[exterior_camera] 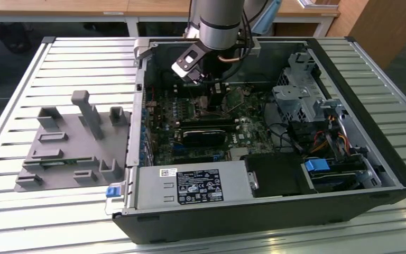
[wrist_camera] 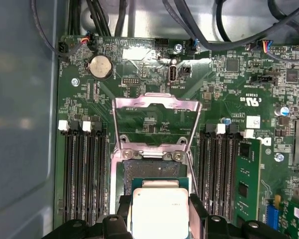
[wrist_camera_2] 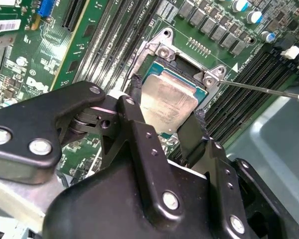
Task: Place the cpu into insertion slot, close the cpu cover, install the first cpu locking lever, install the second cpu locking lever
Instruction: 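Place the cpu into insertion slot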
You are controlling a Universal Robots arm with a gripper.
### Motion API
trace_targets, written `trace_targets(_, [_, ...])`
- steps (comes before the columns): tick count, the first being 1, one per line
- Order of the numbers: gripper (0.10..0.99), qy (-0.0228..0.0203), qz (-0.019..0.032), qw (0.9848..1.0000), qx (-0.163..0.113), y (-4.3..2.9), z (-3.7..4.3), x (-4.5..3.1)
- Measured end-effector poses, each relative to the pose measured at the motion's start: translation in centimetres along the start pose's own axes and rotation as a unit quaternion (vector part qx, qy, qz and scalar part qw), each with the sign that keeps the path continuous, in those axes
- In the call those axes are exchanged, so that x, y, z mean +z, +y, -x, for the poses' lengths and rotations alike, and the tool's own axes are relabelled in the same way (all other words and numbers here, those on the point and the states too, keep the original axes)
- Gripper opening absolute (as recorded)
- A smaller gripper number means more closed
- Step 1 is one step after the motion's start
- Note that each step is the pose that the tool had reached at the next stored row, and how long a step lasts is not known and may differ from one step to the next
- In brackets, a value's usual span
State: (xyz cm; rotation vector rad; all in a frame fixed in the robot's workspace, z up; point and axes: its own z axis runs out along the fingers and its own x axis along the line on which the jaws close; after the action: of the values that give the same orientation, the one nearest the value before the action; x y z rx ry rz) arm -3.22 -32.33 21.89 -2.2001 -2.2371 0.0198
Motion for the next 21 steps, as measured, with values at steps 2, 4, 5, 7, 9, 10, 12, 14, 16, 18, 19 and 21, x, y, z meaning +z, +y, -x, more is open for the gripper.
trace_targets(2, [0.537, 0.0000, 0.0000, 1.0000, 0.000, 0.02, -0.07, 0.26])
trace_targets(4, [0.537, 0.0000, 0.0003, 1.0000, 0.000, 0.03, -0.15, 0.46])
trace_targets(5, [0.537, 0.0000, 0.0009, 1.0000, 0.000, 0.03, -0.19, 0.50])
trace_targets(7, [0.537, -0.0001, 0.0028, 1.0000, 0.001, 0.04, -0.26, 0.60])
trace_targets(9, [0.537, -0.0002, 0.0041, 1.0000, 0.005, 0.04, -0.34, 0.73])
trace_targets(10, [0.537, -0.0001, 0.0043, 1.0000, 0.007, 0.04, -0.37, 0.82])
trace_targets(12, [0.537, -0.0002, 0.0046, 0.9999, 0.010, 0.05, -0.41, 1.00])
trace_targets(14, [0.537, -0.0002, 0.0047, 0.9999, 0.011, 0.06, -0.43, 1.23])
trace_targets(16, [0.537, -0.0002, 0.0047, 0.9999, 0.011, 0.09, -0.43, 1.43])
trace_targets(18, [0.537, -0.0002, 0.0047, 0.9999, 0.011, 0.19, -0.43, 1.56])
trace_targets(19, [0.537, -0.0002, 0.0047, 0.9999, 0.011, 0.27, -0.43, 1.61])
trace_targets(21, [0.537, -0.0002, 0.0047, 0.9999, 0.011, 0.36, -0.43, 1.71])
